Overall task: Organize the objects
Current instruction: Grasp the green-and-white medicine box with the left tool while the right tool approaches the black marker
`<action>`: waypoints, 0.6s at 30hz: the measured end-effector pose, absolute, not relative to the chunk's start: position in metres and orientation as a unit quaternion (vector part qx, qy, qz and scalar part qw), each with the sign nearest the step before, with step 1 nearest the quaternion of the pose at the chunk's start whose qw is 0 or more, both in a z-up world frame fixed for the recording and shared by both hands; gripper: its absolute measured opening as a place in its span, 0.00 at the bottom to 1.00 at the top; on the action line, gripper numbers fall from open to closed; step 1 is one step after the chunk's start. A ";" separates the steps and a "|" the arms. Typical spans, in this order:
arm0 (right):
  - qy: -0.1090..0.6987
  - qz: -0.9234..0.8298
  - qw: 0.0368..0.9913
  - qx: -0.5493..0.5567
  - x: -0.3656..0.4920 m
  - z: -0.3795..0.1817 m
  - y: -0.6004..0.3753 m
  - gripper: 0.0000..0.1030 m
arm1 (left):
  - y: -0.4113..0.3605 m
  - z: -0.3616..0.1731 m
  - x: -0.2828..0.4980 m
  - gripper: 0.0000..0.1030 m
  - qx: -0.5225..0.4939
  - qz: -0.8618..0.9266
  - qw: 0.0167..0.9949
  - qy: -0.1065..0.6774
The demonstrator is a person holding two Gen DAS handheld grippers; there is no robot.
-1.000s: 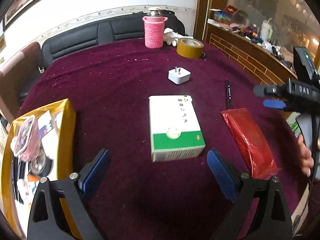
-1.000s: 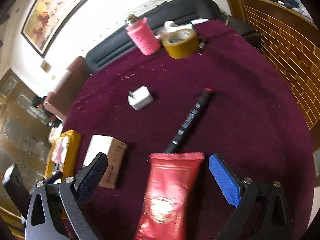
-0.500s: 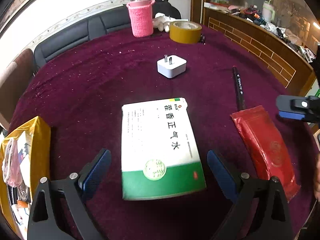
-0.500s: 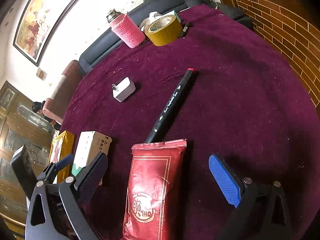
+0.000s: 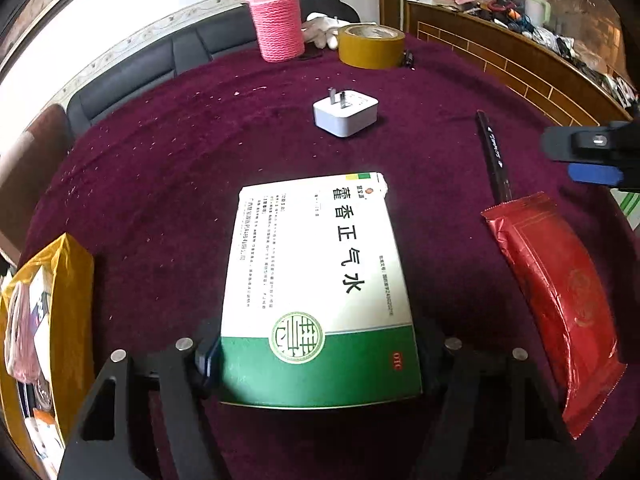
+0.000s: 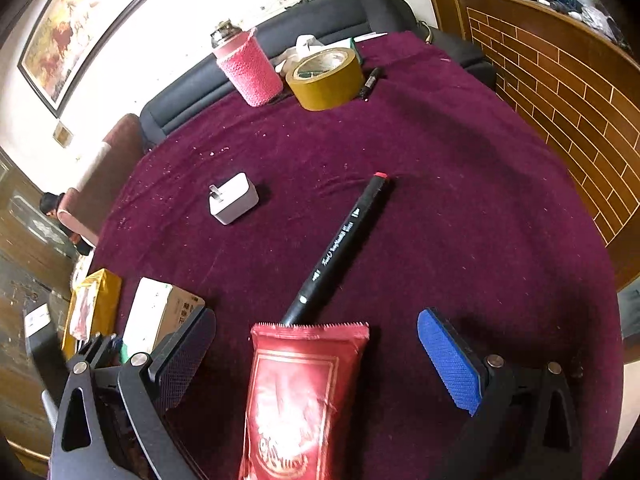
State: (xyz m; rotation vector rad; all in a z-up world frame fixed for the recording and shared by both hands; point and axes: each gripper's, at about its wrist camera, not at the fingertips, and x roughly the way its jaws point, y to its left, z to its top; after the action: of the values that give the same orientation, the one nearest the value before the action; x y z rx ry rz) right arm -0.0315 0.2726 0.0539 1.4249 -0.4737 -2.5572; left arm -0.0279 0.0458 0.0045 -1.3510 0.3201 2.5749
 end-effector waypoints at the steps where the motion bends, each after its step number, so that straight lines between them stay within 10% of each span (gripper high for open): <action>1: -0.156 -0.858 0.083 0.482 -0.035 0.052 0.271 1.00 | 0.045 0.004 -0.026 0.68 -0.458 0.875 0.111 0.108; 18: -0.034 -0.849 -0.018 0.527 -0.090 0.023 0.233 0.86 | 0.014 0.044 0.025 0.68 -0.431 0.892 0.131 0.032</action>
State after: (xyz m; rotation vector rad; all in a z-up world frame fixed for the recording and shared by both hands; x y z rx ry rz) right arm -0.0899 0.2335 0.0233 1.6750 -0.1086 -2.6971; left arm 0.0246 0.0136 0.0438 -1.2521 0.0929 2.5917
